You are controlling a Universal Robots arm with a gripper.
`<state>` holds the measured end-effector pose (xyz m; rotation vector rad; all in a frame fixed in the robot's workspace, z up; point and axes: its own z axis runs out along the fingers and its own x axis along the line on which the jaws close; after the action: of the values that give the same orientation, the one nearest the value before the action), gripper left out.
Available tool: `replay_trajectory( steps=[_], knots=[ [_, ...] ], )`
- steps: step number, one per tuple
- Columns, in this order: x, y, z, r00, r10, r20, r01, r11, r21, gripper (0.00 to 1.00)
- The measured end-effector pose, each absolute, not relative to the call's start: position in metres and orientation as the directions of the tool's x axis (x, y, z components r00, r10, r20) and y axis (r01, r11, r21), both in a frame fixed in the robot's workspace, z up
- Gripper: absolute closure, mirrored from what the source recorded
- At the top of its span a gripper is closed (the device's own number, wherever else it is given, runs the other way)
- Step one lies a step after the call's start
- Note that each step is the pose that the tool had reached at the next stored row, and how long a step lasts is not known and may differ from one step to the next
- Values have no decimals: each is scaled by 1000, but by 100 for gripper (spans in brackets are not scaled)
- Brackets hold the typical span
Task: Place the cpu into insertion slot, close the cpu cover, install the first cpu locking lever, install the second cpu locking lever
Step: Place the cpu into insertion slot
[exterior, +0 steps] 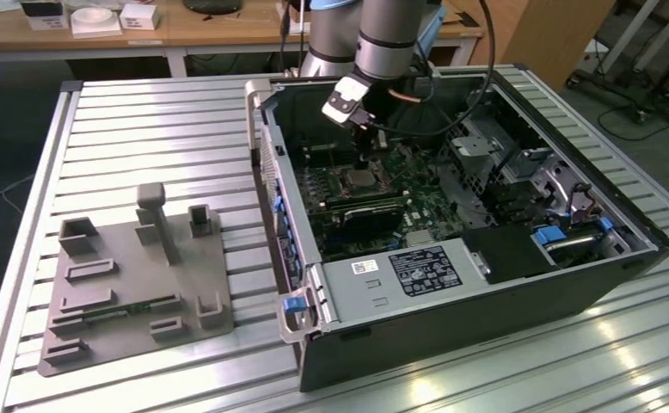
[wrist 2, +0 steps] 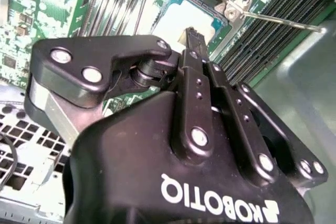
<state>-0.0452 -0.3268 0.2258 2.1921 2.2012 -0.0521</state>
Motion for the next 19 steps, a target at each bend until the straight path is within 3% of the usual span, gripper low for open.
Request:
replay_trajectory(
  steps=[19],
  knots=[
    [-45, -327, 243, -8, 999, -48, 1000, 8, 3, 90]
  ],
)
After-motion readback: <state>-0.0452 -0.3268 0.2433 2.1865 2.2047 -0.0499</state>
